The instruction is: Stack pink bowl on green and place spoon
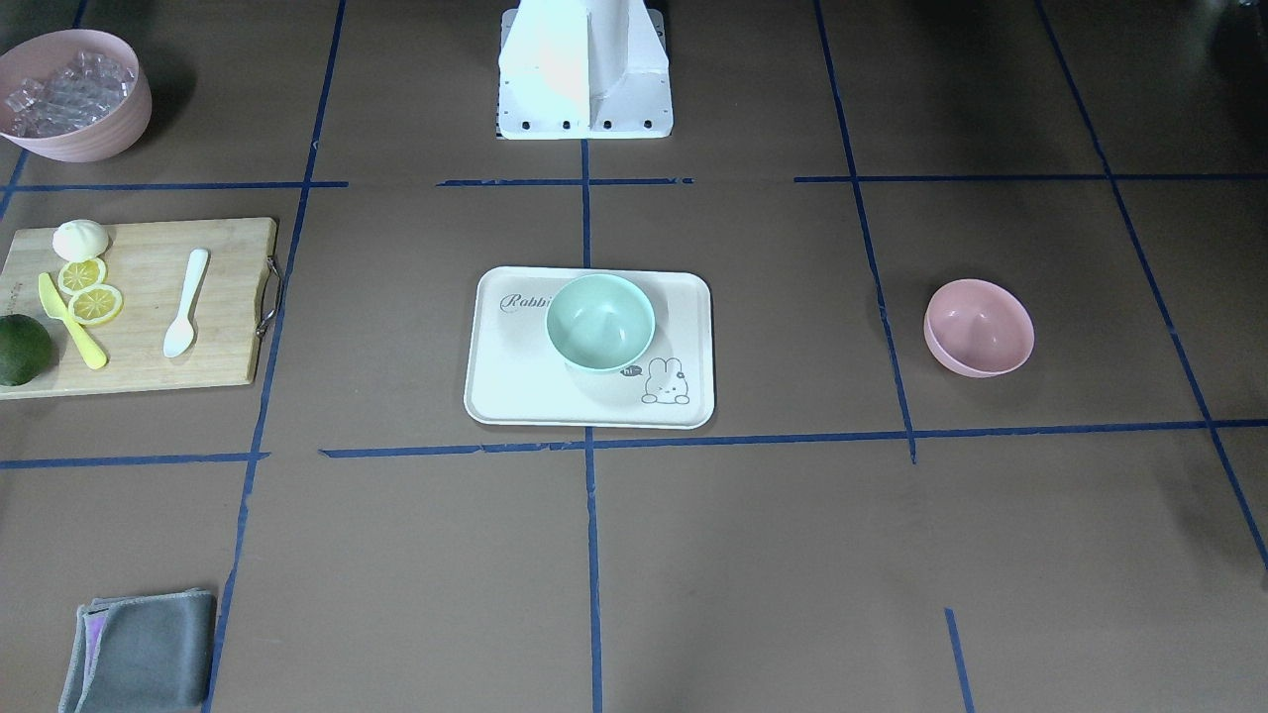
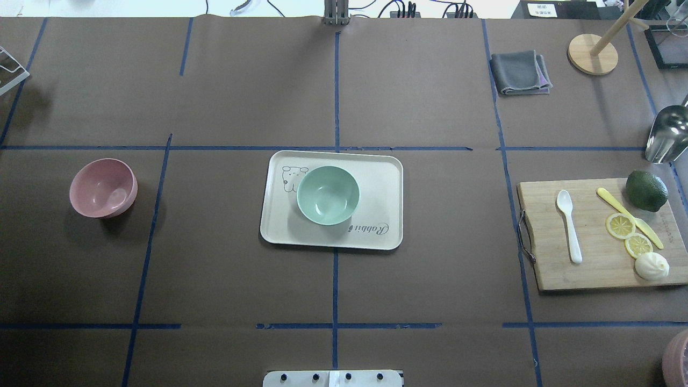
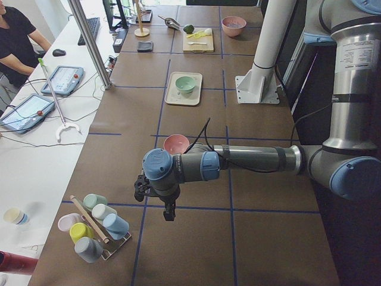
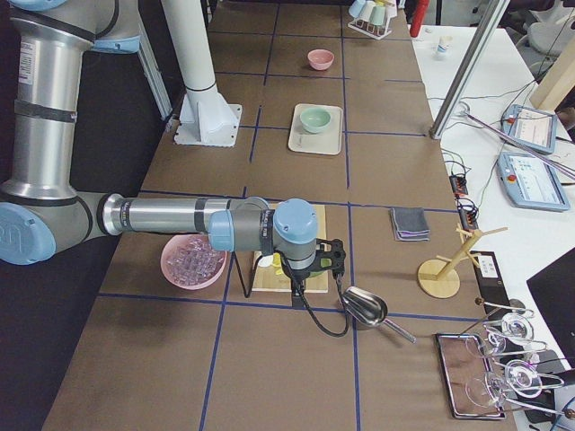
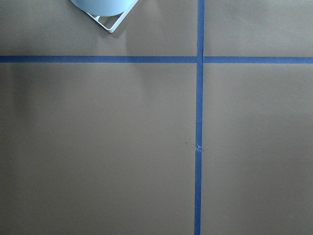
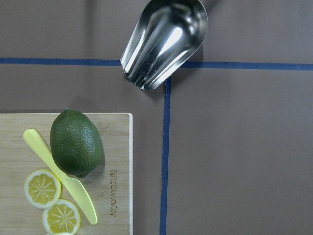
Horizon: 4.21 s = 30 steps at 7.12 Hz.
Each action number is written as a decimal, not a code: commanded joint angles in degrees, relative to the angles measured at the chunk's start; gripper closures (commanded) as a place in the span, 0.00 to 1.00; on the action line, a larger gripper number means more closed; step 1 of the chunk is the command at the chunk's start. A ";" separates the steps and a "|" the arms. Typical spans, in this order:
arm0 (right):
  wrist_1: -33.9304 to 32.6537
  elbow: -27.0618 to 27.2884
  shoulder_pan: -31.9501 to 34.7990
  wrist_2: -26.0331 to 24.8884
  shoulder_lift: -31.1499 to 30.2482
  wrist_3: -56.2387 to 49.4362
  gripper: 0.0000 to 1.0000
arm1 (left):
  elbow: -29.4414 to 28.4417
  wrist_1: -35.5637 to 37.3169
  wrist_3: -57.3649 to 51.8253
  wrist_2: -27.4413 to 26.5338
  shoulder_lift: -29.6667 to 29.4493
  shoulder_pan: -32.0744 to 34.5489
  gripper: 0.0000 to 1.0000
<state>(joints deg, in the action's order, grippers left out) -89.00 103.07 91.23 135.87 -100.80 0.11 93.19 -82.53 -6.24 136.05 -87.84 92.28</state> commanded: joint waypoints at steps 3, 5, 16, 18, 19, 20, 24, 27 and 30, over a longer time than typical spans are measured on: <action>-0.04 -0.15 0.00 -0.08 0.08 0.06 0.00 | -0.03 0.00 0.00 0.00 -0.05 0.00 0.00; -0.04 -0.06 0.00 0.01 0.08 0.06 0.00 | -0.03 -0.09 -0.09 0.00 -0.05 0.00 0.00; 0.05 0.20 0.00 1.07 -0.01 0.33 0.00 | 5.41 -3.52 2.35 6.46 -2.95 -6.37 0.00; 0.05 0.02 0.00 0.80 -0.19 0.15 0.00 | 7.44 -14.33 26.14 3.10 -2.78 -17.10 0.00; 0.05 0.11 0.00 0.80 -0.10 0.15 0.00 | 6.14 -22.42 36.98 1.77 -2.43 -20.97 0.00; 0.14 0.20 0.00 0.54 0.16 -0.02 0.00 | 4.12 -28.76 44.22 -1.20 -2.25 -22.83 0.00; 0.14 1.69 0.00 0.18 0.96 0.24 0.00 | -4.32 -44.10 61.31 -8.06 -5.06 -34.06 0.02; 0.14 1.61 0.00 0.62 1.48 0.24 0.00 | -4.33 -44.12 62.49 -7.91 -6.12 -36.12 0.07; -0.04 1.61 0.00 0.80 2.18 0.24 0.00 | -4.33 -43.68 62.14 -7.56 -5.42 -36.21 0.68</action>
<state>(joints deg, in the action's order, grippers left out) -88.89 104.68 91.23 136.56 -99.11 0.35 88.87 -126.34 56.00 128.37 -93.59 56.14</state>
